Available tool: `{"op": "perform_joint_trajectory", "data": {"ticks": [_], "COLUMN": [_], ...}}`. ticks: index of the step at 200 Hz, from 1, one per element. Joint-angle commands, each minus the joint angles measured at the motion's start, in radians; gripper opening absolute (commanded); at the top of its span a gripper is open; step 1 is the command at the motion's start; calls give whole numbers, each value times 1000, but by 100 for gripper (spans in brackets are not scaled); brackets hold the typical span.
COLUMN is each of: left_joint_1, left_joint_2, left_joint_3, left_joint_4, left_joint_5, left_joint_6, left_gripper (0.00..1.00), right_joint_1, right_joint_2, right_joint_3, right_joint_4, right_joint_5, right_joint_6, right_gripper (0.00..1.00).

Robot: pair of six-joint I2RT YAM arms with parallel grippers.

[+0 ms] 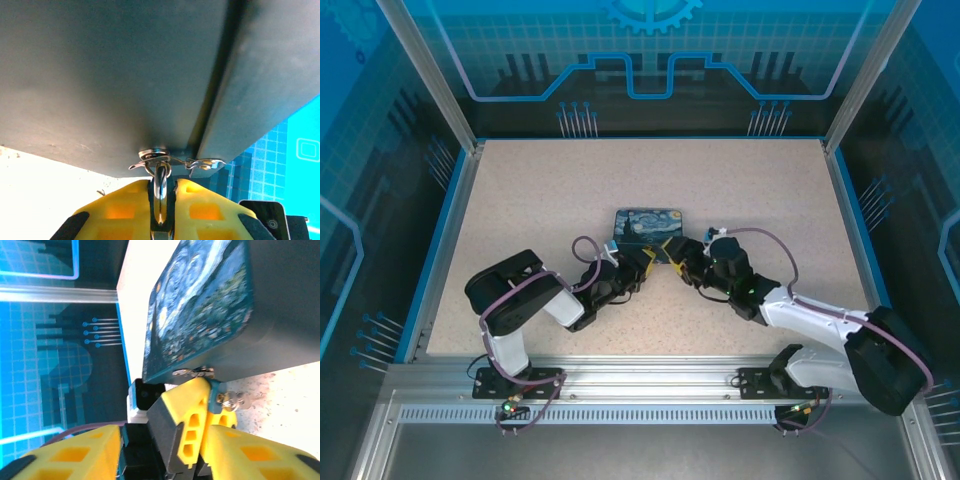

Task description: Unlock the padlock with the key

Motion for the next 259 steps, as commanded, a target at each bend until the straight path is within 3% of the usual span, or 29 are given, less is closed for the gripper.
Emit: {"op": "perform_joint_trajectory", "data": {"ticks": [1,43,179,216,244,259], "left_joint_1": [-4,-6,-5,-5,-6,-5], "left_joint_2": [3,1,-1,-3,-2,-1], "left_joint_3": [10,11,11,13,12,11], "left_joint_4": [121,120,120,120,120,121], "left_joint_5": [18,19,21,23,21,18], "left_joint_6": [0,-1,-1,-1,-2,-2], "left_gripper": [0,0,0,0,0,0], "right_joint_1": [-14,-16,5,9,12,13], "right_joint_2": [8,79,244,291,315,305], "right_joint_3": [-27,-27,57,85,84,73], "right_joint_4": [-59,18,110,138,166,169], "right_joint_5": [6,-12,-41,-54,-64,-57], "right_joint_6": [-14,11,40,52,62,58], "right_gripper": [42,21,18,4,4,10]}}
